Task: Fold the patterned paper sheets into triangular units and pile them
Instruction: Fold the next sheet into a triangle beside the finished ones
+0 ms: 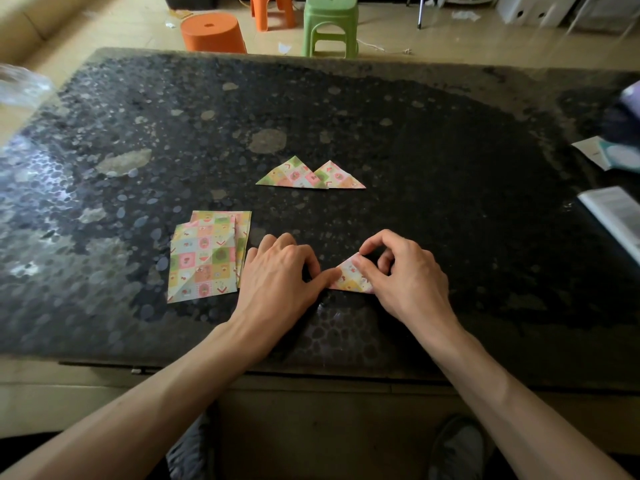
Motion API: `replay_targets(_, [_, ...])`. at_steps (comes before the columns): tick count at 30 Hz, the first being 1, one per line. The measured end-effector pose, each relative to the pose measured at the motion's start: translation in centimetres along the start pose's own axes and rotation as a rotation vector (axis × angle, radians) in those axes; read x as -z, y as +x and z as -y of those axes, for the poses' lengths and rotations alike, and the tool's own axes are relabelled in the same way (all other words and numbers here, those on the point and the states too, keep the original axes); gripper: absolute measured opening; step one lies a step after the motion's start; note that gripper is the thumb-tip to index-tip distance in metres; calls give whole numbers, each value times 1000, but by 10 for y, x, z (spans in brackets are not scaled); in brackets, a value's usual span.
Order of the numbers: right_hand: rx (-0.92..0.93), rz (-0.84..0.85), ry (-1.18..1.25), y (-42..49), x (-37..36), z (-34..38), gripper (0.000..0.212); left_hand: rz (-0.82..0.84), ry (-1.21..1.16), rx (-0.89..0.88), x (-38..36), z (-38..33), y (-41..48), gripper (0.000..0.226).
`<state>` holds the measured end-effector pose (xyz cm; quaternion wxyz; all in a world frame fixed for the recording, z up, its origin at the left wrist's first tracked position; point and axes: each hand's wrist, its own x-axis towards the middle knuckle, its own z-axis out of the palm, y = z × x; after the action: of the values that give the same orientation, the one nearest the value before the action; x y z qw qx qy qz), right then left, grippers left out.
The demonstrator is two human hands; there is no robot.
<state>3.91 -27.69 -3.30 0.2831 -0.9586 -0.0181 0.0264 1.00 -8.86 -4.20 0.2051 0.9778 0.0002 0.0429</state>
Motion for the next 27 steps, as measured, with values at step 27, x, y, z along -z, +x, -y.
replay_targets(27, [11, 19, -24, 1, 2, 1, 16, 394, -137, 27, 43, 21, 21, 28])
